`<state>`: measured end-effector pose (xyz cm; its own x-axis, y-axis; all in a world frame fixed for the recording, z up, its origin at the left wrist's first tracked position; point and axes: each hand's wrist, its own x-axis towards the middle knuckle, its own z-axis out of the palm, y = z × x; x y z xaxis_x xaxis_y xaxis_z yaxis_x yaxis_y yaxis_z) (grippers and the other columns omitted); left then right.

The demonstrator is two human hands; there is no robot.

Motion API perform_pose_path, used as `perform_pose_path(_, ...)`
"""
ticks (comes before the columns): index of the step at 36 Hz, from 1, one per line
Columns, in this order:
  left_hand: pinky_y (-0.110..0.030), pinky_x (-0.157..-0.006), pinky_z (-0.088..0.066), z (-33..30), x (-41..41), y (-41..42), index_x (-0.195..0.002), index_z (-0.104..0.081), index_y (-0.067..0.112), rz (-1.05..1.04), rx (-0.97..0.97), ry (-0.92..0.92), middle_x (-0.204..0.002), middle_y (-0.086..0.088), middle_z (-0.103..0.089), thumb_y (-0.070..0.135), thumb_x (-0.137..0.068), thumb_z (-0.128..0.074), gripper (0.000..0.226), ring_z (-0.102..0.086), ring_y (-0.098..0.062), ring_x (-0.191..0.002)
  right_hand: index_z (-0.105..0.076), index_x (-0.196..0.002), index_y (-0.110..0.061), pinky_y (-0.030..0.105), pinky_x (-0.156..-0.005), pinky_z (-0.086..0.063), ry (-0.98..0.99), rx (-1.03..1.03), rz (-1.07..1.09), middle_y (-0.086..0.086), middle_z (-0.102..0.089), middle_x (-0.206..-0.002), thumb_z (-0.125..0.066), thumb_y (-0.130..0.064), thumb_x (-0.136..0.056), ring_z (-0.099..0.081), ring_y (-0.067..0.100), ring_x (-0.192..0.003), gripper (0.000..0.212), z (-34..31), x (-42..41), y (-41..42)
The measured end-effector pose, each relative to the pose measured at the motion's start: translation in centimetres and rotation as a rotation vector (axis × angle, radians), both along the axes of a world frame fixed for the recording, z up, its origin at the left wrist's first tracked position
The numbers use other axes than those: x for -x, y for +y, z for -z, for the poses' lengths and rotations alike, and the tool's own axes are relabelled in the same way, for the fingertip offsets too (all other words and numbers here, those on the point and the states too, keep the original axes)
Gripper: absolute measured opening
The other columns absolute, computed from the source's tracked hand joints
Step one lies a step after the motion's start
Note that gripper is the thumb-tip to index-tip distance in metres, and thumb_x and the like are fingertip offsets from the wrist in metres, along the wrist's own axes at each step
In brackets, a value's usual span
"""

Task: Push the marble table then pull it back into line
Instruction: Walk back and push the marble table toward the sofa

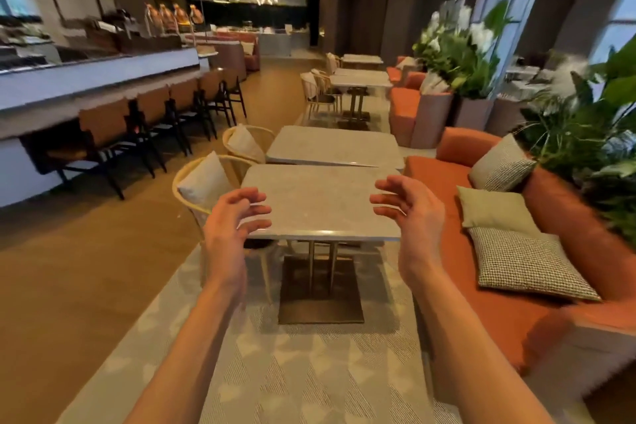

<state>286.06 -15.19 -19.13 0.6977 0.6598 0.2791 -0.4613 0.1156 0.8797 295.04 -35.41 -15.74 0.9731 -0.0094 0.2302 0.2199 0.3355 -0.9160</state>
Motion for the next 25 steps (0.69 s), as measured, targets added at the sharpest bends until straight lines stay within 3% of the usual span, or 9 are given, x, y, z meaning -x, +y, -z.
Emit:
perform_pose_path(6, -0.031, -0.071, -0.058, -0.3, -4.7, 7.6, -0.090, -0.076, 0.027, 0.007, -0.019, -0.032, -0.099, -0.003, -0.075, 0.038, -0.079, -0.058, 0.024, -0.070, -0.022, -0.092, -0.073, -0.098, -0.012, 0.028, -0.068, -0.057, -0.002, -0.027, 0.048, 0.008, -0.076, -0.094, -0.048, -0.026, -0.102, -0.072, 0.023, -0.085, 0.028, -0.7, -4.4, 7.7)
perform_pose_path(13, -0.030, -0.073, -0.060, 2.1, -10.4, 15.4, -0.089, -0.077, 0.032, 0.016, -0.046, -0.004, -0.100, -0.002, -0.076, 0.028, -0.090, -0.051, 0.026, -0.071, -0.022, -0.093, -0.072, -0.100, -0.013, 0.031, -0.073, -0.059, 0.050, 0.016, 0.063, 0.009, -0.075, -0.097, -0.044, -0.025, -0.105, -0.073, 0.028, -0.091, 0.030, 1.4, -9.4, 17.2)
perform_pose_path(19, -0.026, -0.074, -0.059, 4.1, -16.5, 25.9, -0.097, -0.070, 0.020, -0.017, -0.106, 0.033, -0.094, 0.003, -0.076, 0.007, -0.100, -0.045, 0.029, -0.071, -0.018, -0.092, -0.072, -0.098, -0.012, 0.031, -0.070, -0.056, 0.043, -0.021, 0.053, 0.010, -0.074, -0.096, -0.046, -0.021, -0.104, -0.071, 0.029, -0.089, 0.028, 3.4, -16.1, 27.8)
perform_pose_path(25, -0.037, -0.074, -0.061, 6.3, -20.6, 37.4, -0.095, -0.072, 0.021, -0.042, -0.140, 0.168, -0.095, -0.002, -0.077, 0.004, -0.099, -0.047, 0.030, -0.072, -0.023, -0.088, -0.071, -0.101, -0.009, 0.035, -0.072, -0.057, 0.110, -0.007, 0.030, 0.011, -0.074, -0.097, -0.047, -0.022, -0.103, -0.071, 0.029, -0.089, 0.027, 6.6, -21.5, 38.3)
